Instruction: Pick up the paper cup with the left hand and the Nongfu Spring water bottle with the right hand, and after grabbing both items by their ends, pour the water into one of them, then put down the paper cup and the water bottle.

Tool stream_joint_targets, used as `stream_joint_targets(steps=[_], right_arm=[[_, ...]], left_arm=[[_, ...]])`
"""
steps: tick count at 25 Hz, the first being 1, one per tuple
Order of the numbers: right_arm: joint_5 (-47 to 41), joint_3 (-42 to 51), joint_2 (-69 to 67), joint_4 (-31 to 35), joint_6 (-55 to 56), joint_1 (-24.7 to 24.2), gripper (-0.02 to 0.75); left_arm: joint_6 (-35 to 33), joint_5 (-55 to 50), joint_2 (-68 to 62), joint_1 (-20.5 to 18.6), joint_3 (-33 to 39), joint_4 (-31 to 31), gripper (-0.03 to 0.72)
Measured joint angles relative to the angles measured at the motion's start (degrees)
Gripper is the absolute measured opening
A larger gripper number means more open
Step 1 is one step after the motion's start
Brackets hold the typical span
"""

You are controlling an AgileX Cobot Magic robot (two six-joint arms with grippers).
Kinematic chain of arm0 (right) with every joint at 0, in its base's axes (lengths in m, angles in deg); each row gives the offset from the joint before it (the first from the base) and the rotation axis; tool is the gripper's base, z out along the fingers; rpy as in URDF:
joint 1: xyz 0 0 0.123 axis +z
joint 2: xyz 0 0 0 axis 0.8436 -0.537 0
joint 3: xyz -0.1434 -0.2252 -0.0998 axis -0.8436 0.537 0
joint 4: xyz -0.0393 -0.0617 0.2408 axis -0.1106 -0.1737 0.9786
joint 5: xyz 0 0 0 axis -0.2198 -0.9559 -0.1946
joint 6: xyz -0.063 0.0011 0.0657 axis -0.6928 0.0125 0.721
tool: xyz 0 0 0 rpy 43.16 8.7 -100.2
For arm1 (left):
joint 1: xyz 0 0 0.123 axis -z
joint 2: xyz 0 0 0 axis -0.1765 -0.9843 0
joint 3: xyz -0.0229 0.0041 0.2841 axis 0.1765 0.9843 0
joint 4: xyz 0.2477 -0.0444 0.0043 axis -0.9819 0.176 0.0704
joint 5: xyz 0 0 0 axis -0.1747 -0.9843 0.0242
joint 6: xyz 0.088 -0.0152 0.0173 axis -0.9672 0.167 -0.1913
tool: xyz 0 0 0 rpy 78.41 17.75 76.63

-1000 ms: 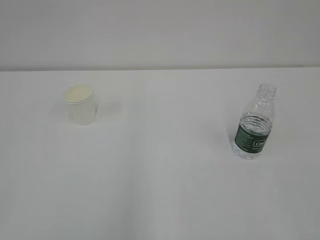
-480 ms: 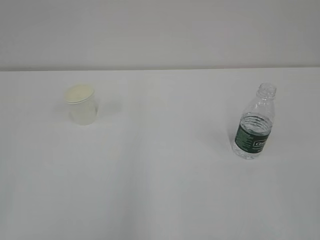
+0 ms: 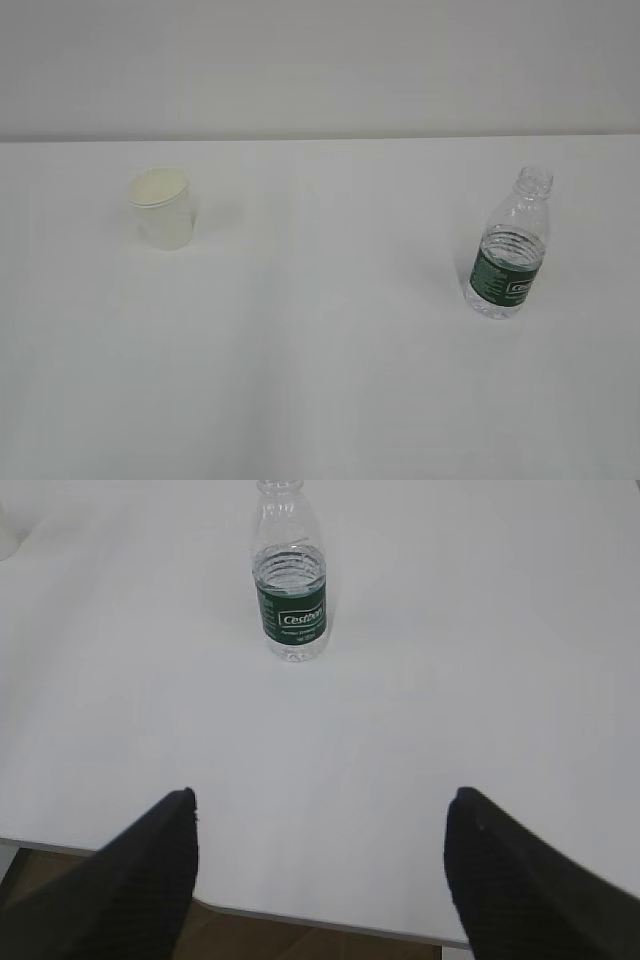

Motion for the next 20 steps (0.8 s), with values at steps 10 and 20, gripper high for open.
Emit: stream_joint_targets(steps=[10,20], right_arm=[[0.0,0.0,0.0,0.0,0.0,0.0,0.574],[0.09,-0.22,0.0,0.0,0.0,0.0,0.574]], left_arm=[[0.0,0.0,0.0,0.0,0.0,0.59,0.577],[0.0,0.09,0.0,0.0,0.0,1.19,0.577]])
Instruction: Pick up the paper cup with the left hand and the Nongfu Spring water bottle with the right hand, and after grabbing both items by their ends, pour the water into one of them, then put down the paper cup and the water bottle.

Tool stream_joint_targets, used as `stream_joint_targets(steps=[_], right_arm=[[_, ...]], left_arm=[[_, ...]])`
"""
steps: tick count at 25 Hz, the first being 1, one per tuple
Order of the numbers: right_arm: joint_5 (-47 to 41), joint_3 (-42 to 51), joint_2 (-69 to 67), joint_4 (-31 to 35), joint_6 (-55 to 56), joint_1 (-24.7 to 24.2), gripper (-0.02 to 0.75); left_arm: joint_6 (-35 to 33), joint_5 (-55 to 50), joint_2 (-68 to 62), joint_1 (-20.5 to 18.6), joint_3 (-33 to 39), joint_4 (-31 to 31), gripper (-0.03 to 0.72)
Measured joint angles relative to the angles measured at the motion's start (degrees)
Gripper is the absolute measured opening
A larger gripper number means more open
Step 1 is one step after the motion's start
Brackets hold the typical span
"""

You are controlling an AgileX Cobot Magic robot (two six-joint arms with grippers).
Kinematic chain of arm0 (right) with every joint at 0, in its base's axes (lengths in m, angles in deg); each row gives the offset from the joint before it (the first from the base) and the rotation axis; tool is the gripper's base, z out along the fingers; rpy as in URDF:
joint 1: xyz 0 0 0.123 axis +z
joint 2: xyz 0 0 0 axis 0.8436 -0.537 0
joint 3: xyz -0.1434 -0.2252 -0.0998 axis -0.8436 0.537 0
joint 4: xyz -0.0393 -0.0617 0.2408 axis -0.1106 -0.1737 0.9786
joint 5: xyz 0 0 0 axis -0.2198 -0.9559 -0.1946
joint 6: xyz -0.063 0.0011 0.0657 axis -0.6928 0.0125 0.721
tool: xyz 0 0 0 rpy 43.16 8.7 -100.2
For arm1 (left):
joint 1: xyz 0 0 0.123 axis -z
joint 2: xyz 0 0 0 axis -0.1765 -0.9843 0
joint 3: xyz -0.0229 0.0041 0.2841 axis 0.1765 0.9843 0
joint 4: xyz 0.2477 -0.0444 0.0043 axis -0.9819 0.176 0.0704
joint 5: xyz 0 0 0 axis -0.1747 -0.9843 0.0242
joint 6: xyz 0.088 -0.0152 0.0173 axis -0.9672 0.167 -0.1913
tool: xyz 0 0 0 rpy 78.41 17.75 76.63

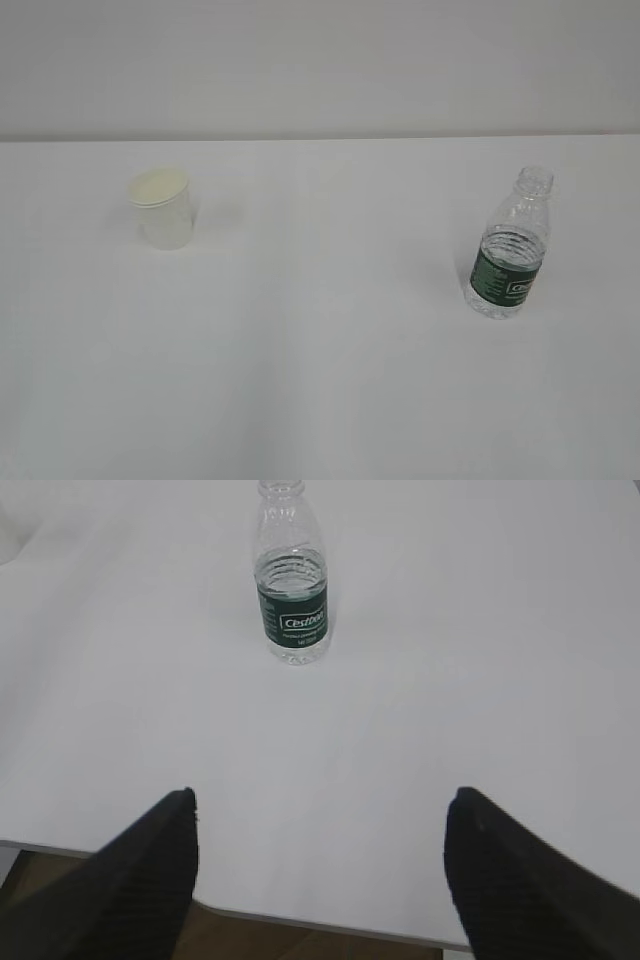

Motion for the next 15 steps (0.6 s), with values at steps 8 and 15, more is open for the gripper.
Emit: stream_joint_targets(steps=[8,15], right_arm=[[-0.1,0.0,0.0,1.97,0.0,0.0,0.574],[0.01,-1.24,-0.72,2.57,0.0,0.0,0.574]], left_arm=[[0.0,0.48,-0.21,0.0,0.0,0.67,0.577],[0.0,0.83,-4.58,0.0,0.0,2.31,0.577]])
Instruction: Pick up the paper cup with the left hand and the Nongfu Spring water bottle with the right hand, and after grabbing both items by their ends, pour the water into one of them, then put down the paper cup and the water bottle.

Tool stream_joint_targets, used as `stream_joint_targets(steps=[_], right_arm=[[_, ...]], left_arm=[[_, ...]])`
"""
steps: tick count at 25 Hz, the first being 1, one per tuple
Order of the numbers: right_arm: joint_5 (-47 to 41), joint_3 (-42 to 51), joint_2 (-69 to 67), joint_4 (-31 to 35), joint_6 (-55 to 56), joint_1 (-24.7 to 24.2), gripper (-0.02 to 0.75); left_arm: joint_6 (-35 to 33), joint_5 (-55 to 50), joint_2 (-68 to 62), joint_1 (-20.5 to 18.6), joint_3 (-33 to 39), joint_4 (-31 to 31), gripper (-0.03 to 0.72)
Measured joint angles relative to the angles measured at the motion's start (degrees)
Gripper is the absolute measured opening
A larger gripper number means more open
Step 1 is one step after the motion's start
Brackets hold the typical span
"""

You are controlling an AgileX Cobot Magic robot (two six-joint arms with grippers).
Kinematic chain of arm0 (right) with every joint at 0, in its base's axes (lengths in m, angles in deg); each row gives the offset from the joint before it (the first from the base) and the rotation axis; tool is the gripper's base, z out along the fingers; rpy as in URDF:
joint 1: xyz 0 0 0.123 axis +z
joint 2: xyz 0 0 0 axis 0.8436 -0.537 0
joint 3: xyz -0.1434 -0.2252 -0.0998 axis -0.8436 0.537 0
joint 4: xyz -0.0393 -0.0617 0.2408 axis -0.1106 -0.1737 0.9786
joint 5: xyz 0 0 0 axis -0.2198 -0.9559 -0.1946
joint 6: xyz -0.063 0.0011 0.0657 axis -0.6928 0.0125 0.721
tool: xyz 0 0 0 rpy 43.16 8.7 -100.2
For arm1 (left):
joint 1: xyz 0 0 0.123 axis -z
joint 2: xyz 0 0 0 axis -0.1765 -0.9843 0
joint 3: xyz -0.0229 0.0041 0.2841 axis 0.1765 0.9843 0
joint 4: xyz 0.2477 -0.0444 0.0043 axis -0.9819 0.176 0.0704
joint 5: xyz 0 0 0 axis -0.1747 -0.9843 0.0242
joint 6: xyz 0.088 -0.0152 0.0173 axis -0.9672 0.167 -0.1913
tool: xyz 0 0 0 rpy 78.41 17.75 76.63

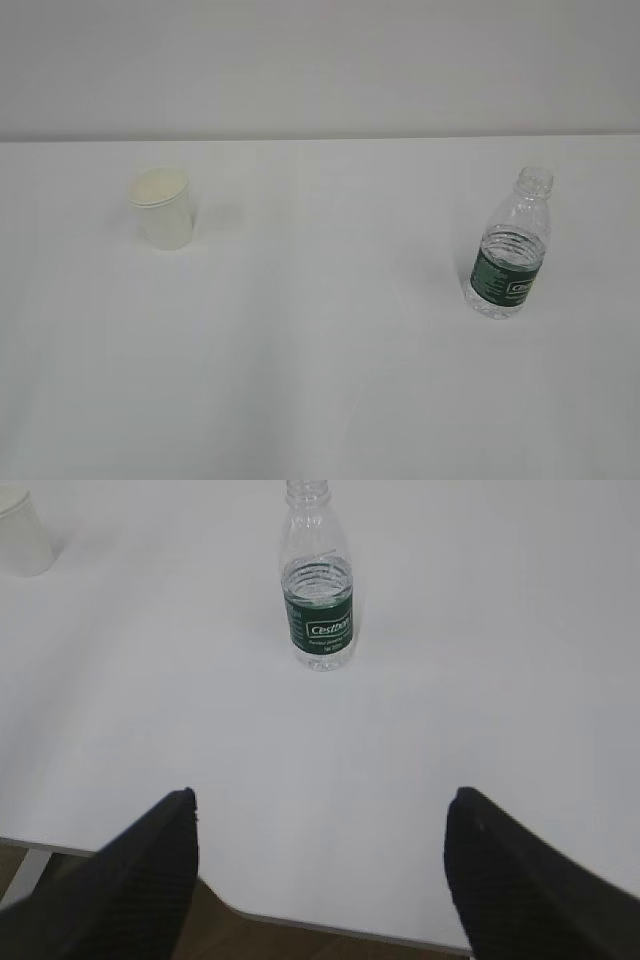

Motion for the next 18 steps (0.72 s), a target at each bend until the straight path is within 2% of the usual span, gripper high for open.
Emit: stream_joint_targets(steps=[6,18], right_arm=[[1.61,-2.24,-3.03,0.0,0.0,0.0,0.574],[12.85,-2.33,-11.0,-0.59,-2.03,0.0,0.574]], left_arm=[[0.0,4.14,-5.31,0.0,-1.57,0.19,0.577],[-0.4,19.34,-12.8,0.0,-2.48,0.19,0.576]])
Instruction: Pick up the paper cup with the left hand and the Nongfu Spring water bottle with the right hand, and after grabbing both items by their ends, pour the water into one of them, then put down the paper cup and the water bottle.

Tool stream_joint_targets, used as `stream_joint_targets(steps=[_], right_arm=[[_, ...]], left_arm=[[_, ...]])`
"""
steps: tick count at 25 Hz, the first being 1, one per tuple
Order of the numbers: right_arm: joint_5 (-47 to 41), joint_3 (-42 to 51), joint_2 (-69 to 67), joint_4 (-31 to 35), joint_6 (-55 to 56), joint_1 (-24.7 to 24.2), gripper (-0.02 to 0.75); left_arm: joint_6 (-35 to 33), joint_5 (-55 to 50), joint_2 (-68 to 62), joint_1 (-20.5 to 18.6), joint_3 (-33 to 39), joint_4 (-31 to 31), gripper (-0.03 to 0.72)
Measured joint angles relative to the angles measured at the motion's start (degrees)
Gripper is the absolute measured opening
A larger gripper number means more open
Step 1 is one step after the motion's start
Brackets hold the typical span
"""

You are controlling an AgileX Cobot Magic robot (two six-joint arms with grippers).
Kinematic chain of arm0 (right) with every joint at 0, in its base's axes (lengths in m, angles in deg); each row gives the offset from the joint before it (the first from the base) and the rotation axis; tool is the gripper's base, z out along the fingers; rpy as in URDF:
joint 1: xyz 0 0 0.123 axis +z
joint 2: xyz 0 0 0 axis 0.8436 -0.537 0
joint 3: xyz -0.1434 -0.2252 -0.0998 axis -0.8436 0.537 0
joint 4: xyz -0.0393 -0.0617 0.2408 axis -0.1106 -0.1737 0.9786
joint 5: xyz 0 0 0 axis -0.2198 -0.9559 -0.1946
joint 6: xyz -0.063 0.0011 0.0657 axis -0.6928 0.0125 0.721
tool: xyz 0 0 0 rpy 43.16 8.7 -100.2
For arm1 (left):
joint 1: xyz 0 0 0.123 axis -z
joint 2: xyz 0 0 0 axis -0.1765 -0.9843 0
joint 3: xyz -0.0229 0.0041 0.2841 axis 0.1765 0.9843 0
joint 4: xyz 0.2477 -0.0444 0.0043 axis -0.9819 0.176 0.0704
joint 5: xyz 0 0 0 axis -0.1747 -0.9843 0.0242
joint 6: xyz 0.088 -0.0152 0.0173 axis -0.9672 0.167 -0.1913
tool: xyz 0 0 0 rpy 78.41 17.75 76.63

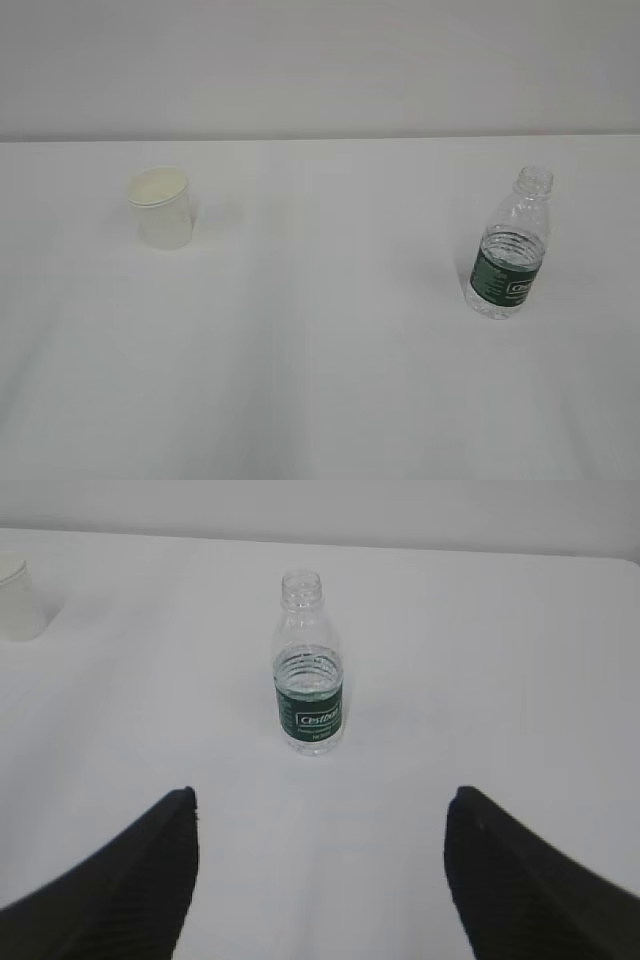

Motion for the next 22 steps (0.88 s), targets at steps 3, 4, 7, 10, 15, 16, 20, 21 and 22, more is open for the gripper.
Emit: stream_joint_targets(steps=[3,4,7,10,15,16,20,21,22], right_arm=[[2.79,0.0,-1.99,-0.09,-0.46,0.0,0.574],[3.68,0.0,-2.66,-0.09,-0.47,0.0,0.574],[6.18,0.0,-4.22,-0.09,-0.55,0.0,0.574],[8.41,0.0,-5.16,-0.09,-0.59,0.0,0.574],[11.2,0.0,-6.77,-0.09,-0.79,0.0,0.574],[11.87,0.0,-7.03,-0.09,-1.04,0.0,0.574],[14.98,0.0,-8.99,-0.09,-1.91,0.0,0.574],[15.79,0.0,-9.42,-0.09,-2.01,0.0,0.574],[16.46,0.0,-10.03,-0.09,-2.01,0.0,0.574]], left_arm=[[-1.4,3.17,-1.15,0.0,0.0,0.0,0.576],[-1.65,3.85,-1.5,0.0,0.0,0.0,0.576],[-1.87,5.42,-2.5,0.0,0.0,0.0,0.576],[-1.99,6.96,-3.67,0.0,0.0,-0.34,0.576],[-2.07,9.24,-6.32,0.0,0.0,-0.85,0.576],[-2.07,9.64,-7.0,0.0,0.0,-0.89,0.576],[-2.07,11.68,-9.04,0.0,0.0,-1.46,0.576],[-2.07,12.13,-9.76,0.0,0.0,-1.61,0.576],[-2.07,12.4,-10.35,0.0,0.0,-1.87,0.576]])
